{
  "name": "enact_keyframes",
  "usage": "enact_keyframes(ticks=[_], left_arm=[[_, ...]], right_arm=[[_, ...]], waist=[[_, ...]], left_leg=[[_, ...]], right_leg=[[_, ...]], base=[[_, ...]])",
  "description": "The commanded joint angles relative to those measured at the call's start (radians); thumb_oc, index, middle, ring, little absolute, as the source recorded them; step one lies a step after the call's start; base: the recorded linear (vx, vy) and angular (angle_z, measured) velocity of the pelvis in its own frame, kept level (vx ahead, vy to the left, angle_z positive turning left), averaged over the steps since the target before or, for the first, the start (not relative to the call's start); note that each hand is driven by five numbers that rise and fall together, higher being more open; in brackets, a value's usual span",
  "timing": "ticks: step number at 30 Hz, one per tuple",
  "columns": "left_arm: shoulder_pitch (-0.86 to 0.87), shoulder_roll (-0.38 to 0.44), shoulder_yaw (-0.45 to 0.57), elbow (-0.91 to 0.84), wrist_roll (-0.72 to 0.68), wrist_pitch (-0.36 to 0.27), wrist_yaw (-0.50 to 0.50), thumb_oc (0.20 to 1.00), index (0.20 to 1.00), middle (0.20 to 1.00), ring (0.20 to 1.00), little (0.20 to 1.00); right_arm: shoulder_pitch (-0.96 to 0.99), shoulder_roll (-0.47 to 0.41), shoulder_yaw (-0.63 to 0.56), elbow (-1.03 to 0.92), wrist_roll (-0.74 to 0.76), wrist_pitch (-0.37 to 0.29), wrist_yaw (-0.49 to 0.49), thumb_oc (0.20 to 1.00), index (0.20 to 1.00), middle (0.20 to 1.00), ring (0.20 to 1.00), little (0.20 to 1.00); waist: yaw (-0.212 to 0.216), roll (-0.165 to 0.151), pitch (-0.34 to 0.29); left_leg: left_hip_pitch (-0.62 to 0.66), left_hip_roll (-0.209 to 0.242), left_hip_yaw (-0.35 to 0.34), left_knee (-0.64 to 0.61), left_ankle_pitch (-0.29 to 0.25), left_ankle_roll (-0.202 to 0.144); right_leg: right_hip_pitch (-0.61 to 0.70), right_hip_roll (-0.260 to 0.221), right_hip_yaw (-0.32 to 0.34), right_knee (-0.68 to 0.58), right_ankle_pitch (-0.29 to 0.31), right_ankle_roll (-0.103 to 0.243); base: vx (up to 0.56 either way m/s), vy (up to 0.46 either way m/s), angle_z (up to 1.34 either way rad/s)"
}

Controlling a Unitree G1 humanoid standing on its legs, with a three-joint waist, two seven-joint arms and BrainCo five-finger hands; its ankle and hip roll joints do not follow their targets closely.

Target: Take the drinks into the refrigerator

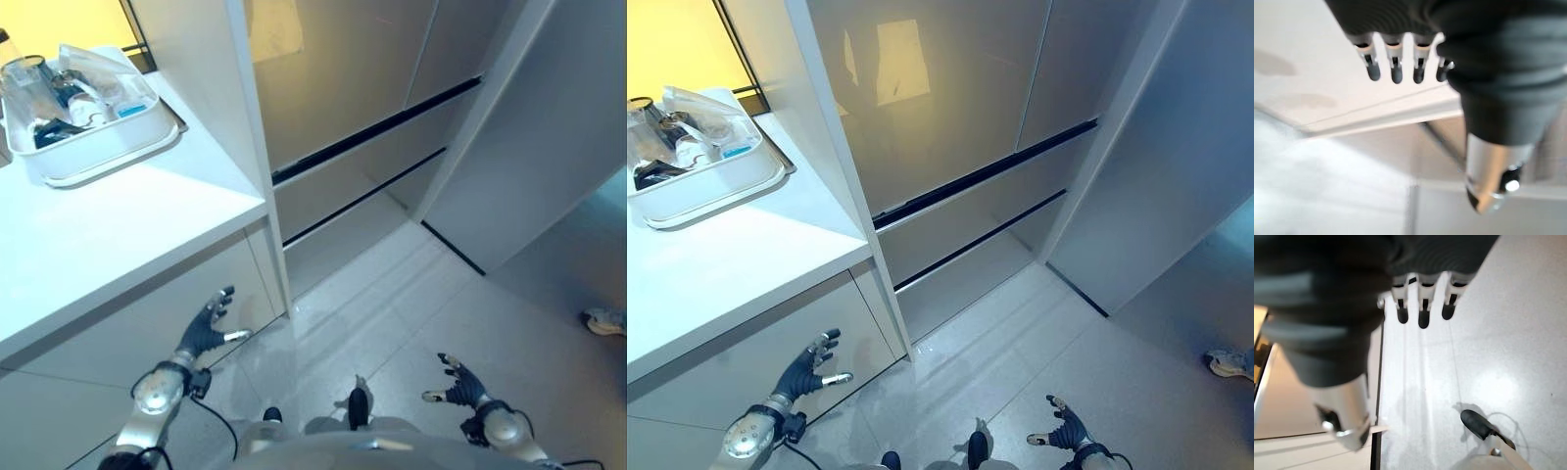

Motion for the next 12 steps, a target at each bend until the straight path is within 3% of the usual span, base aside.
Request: enact_keyframes(ticks=[1,4,5,7,12], left_arm=[[-0.055,-0.033,0.017,0.133,0.057,0.000,0.041,1.000,1.000,1.000,1.000,1.000],[-0.092,-0.101,0.094,0.379,0.046,0.056,0.080,1.000,1.000,1.000,1.000,1.000],[-0.094,-0.102,0.094,0.382,0.046,0.055,0.081,1.000,1.000,1.000,1.000,1.000],[-0.109,-0.143,0.180,0.564,0.044,0.127,0.107,1.000,1.000,1.000,1.000,1.000],[-0.113,-0.175,0.232,0.635,0.024,0.161,0.117,1.000,1.000,1.000,1.000,1.000]], right_arm=[[-0.066,-0.008,0.042,0.012,0.020,-0.020,-0.020,1.000,1.000,1.000,1.000,1.000],[-0.074,0.006,0.050,0.046,0.018,-0.009,-0.022,1.000,1.000,1.000,1.000,1.000],[-0.076,0.005,0.050,0.047,0.018,-0.010,-0.022,1.000,1.000,1.000,1.000,1.000],[-0.085,0.019,0.053,0.072,0.017,0.006,-0.025,1.000,1.000,1.000,1.000,1.000],[-0.093,0.034,0.057,0.113,0.025,0.031,-0.018,1.000,1.000,1.000,1.000,1.000]], waist=[[-0.004,-0.021,0.020],[-0.004,-0.021,0.015],[-0.005,-0.021,0.016],[-0.004,-0.021,0.008],[-0.003,-0.019,-0.006]], left_leg=[[0.021,0.022,-0.005,0.009,-0.075,0.004],[0.022,0.023,-0.004,0.009,-0.074,0.003],[0.023,0.023,-0.004,0.009,-0.074,0.003],[0.027,0.024,-0.003,0.007,-0.076,0.002],[0.038,0.029,-0.002,0.006,-0.079,-0.001]], right_leg=[[-0.049,-0.146,0.000,0.091,-0.022,0.141],[-0.047,-0.143,-0.001,0.091,-0.024,0.137],[-0.046,-0.143,-0.002,0.091,-0.024,0.137],[-0.040,-0.140,-0.002,0.090,-0.027,0.133],[-0.023,-0.136,-0.008,0.086,-0.030,0.128]], base=[[0.00,0.000,0.00],[0.00,0.000,0.00],[0.00,0.000,0.00],[0.00,0.000,0.00],[0.02,-0.008,0.00]])
